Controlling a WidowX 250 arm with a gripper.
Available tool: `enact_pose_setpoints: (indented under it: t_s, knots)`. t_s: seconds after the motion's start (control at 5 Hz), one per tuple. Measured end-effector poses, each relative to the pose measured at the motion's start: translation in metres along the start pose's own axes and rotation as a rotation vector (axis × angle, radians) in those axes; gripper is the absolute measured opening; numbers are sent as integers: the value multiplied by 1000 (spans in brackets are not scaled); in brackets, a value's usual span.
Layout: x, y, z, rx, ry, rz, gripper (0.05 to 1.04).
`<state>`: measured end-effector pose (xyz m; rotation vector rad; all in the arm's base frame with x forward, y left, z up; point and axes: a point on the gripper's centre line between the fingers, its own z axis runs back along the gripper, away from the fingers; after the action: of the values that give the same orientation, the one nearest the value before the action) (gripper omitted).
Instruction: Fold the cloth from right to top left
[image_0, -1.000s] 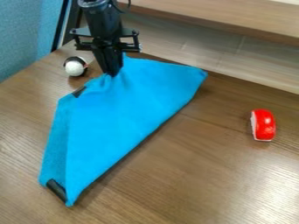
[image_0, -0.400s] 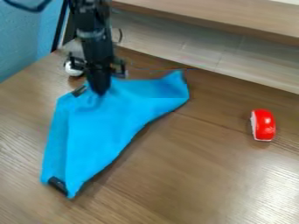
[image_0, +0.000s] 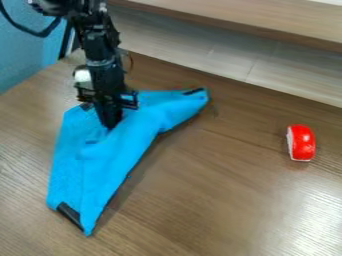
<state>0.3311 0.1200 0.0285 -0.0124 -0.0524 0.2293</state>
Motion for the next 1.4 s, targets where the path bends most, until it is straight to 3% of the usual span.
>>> enact_pose_setpoints:
  t_s: [0.2,0.4,0.6,0.8,1.4]
  knots:
    - [-1,-1,-3,-11,6,17,229]
    - [-4,-9,-4,-29,-7,23,483]
    - [-2,-19,11,-60,-61,15,792]
    - [4,-32,38,-71,-134,0,998]
    - [7,-73,73,-90,-176,-78,1000]
